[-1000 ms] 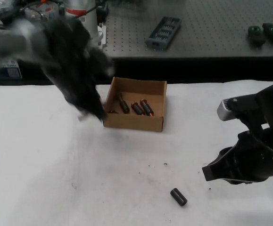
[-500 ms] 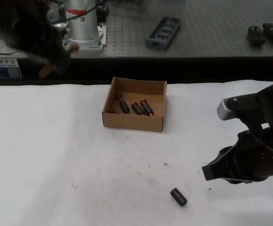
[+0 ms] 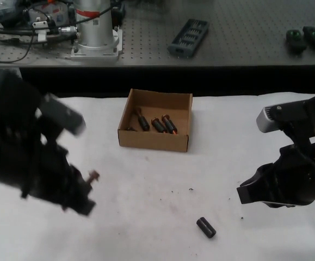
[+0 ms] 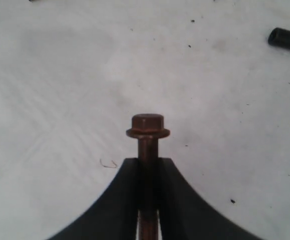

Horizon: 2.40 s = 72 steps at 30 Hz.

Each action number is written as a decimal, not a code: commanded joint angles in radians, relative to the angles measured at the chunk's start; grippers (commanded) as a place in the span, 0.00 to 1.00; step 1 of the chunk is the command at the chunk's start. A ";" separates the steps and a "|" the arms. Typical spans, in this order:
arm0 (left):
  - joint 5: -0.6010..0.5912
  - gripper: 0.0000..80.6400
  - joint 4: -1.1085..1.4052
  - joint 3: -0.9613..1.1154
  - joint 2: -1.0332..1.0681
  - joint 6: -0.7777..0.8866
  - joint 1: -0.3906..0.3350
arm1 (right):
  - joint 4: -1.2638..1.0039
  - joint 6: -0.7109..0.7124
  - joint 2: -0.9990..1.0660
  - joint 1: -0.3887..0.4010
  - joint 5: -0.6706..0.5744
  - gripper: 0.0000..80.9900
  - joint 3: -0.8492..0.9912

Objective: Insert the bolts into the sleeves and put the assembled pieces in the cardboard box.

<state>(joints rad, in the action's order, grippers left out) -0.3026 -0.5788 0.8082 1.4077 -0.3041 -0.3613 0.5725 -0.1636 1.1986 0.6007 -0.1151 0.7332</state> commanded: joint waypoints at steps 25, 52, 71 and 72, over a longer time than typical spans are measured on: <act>-0.094 0.49 0.075 -0.001 0.157 0.094 -0.023 | 0.005 0.000 -0.014 -0.007 -0.007 0.26 0.003; 0.039 0.42 0.029 0.049 0.337 0.149 -0.166 | 0.004 0.000 -0.014 -0.007 -0.015 0.26 0.003; 0.163 0.01 -0.096 0.067 0.373 0.179 -0.179 | 0.004 0.000 -0.014 -0.007 -0.033 0.26 0.003; 0.163 0.01 -0.096 0.070 0.373 0.180 -0.179 | 0.004 0.000 -0.014 -0.007 -0.033 0.26 0.003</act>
<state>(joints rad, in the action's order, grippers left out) -0.1377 -0.5978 0.9010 1.7330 -0.1489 -0.5294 0.5768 -0.1636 1.1986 0.6007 -0.1353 0.7332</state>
